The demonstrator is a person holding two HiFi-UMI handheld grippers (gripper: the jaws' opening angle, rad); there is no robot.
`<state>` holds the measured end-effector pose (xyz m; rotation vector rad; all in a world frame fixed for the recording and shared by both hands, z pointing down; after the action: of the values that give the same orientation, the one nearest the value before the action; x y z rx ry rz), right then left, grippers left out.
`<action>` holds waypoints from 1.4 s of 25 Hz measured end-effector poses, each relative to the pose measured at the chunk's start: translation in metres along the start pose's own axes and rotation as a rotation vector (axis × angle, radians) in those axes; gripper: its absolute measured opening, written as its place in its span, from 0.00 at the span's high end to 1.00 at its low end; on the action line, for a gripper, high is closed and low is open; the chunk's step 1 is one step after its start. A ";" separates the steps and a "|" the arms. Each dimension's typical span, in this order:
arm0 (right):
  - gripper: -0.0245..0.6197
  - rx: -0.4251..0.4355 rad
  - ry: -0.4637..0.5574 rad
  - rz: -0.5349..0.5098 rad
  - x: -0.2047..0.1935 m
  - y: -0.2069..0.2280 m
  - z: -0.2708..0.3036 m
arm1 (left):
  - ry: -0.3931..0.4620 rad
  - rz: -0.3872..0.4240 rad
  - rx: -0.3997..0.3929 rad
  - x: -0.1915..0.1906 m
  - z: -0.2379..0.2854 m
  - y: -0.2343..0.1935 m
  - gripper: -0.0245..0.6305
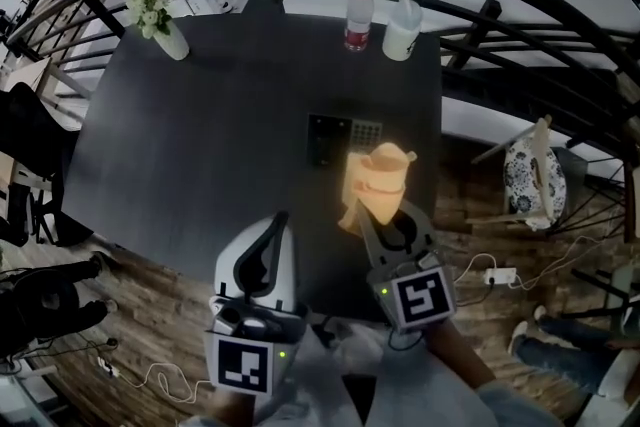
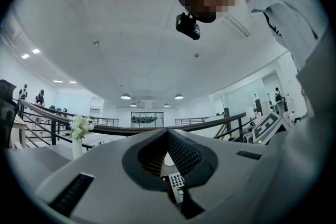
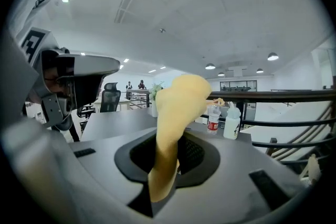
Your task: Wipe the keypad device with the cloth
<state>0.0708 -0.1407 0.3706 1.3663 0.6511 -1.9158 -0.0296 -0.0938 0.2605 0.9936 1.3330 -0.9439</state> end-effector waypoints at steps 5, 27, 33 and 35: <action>0.85 0.036 -0.029 -0.013 -0.004 -0.009 0.032 | -0.011 -0.007 0.017 -0.006 0.002 -0.018 0.94; 0.85 0.073 -0.092 -0.070 -0.027 -0.019 0.145 | -0.061 -0.012 0.070 -0.026 -0.010 -0.066 0.94; 0.85 0.037 -0.129 -0.047 -0.038 -0.010 0.167 | -0.074 -0.016 0.081 -0.031 -0.014 -0.075 0.94; 0.85 0.021 -0.147 -0.044 -0.042 -0.005 0.171 | -0.075 -0.014 0.078 -0.031 -0.015 -0.076 0.94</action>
<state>-0.0277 -0.2524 0.4654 1.2196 0.5948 -2.0410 -0.1074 -0.1039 0.2891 0.9994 1.2500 -1.0412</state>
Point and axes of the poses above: the fingertips, and each gripper's own axes: z forward along the fingers, y to its right, x out of its top, the point moved 1 cm from there along -z, backward along the fingers, and after that the axes turned 3 degrees about -y, right-handed, at the moved point
